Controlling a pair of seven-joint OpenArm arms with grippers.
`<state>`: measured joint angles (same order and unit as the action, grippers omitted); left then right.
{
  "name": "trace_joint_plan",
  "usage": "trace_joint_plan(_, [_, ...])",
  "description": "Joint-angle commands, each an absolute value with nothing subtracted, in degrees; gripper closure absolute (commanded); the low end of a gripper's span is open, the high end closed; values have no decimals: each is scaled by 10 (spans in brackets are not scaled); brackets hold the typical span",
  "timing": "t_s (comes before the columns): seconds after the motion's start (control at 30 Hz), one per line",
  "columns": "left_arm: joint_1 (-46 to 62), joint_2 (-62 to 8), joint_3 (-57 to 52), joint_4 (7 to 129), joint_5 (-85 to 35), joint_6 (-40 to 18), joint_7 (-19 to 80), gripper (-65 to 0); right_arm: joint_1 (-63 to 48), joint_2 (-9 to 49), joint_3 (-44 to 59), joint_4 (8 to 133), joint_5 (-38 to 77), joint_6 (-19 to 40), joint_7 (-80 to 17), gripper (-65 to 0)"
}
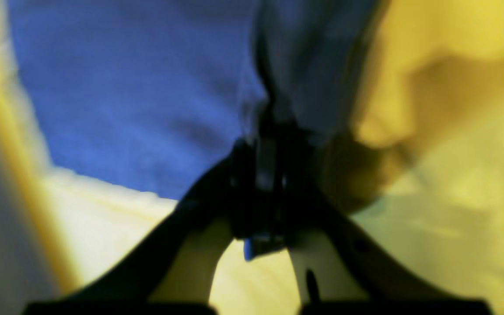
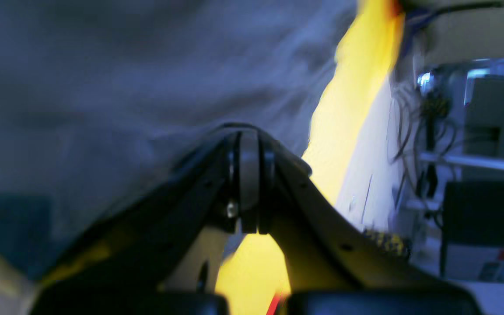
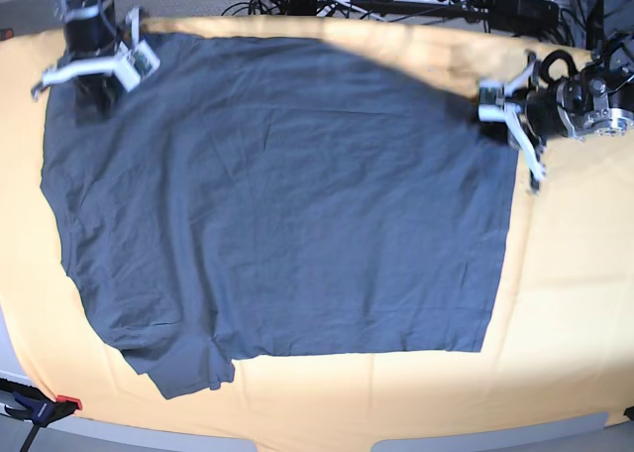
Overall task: Fold the T-shirt properly
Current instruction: 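Lower the shirt edge and adjust the right gripper's grip on the shoulder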
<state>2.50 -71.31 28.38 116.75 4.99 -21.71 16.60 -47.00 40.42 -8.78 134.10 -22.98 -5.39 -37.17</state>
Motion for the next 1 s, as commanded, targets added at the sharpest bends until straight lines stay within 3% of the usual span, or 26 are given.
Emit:
trace_joint_plan(0.0, [19,-719,276,1174,62,-183,168,0,-464,411,-75,1350,-223,-56,-359,0])
trace_joint_plan(0.13, [19,-700,276,1171,103,-109,185,0,-422,411,-43,1350,-171,-25,-342,0])
trace_joint_plan(0.4, [19,-657,276,1159,123,-67,186,0,-317,411,-40,1254,-94,18,-310,0])
trace_joint_plan(0.57, [19,-635,276,1126,152,-7,200,0,-257,411,-40,1187,-84,33,-305,0])
trace_joint_plan(0.73, [19,-617,276,1106,163,-2,200,0,-200,411,-41,1147,-31,72,-302,0])
trace_joint_plan(0.97, [19,-611,276,1082,182,58,215,0,-156,411,-41,1143,-29,59,-303,0])
